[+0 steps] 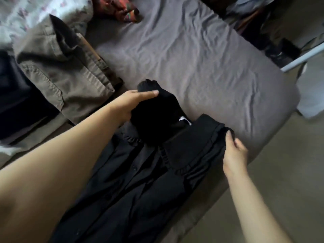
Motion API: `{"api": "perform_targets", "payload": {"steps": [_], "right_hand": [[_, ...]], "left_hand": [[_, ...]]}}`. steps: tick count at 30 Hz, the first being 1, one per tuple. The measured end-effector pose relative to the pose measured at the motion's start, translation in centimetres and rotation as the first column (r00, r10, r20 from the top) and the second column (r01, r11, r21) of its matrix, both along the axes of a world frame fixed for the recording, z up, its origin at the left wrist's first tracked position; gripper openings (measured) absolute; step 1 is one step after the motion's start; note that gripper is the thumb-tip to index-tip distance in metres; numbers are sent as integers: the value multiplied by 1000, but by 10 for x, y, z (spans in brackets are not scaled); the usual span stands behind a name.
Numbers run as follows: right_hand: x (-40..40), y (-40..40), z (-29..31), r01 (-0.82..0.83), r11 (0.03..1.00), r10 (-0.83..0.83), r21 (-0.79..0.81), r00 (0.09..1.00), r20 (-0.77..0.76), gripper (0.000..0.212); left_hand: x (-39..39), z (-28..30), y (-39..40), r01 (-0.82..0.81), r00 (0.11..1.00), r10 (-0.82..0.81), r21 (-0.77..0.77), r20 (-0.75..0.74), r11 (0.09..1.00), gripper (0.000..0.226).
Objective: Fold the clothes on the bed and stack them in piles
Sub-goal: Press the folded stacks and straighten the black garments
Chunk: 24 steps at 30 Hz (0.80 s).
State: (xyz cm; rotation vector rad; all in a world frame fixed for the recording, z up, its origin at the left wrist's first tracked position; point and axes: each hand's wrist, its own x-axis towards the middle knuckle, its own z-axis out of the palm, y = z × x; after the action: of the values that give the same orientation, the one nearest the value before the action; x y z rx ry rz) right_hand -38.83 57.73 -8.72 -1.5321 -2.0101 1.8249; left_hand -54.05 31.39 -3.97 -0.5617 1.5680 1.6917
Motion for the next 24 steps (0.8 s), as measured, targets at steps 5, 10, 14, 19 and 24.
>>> {"api": "perform_targets", "payload": {"steps": [5,10,14,19,24], "right_hand": [[-37,25,-2,-38,996,32,82,997,69,25],[-59,-2,2,-216,951,180,220,968,173,26],[-74,-24,-1,-105,891,219,-441,952,215,53],[-98,-23,-3,64,816,25,-575,989,146,32],[-127,13,18,129,825,-203,-550,976,-75,23]], "left_hand": [[-36,32,-8,-194,980,196,271,22,943,44],[-44,22,19,-143,989,149,171,-21,975,36],[-45,8,27,-236,971,239,105,-17,966,34],[-55,8,24,-157,983,160,34,-95,987,26],[-72,10,27,-237,954,238,28,-182,971,36]]}}
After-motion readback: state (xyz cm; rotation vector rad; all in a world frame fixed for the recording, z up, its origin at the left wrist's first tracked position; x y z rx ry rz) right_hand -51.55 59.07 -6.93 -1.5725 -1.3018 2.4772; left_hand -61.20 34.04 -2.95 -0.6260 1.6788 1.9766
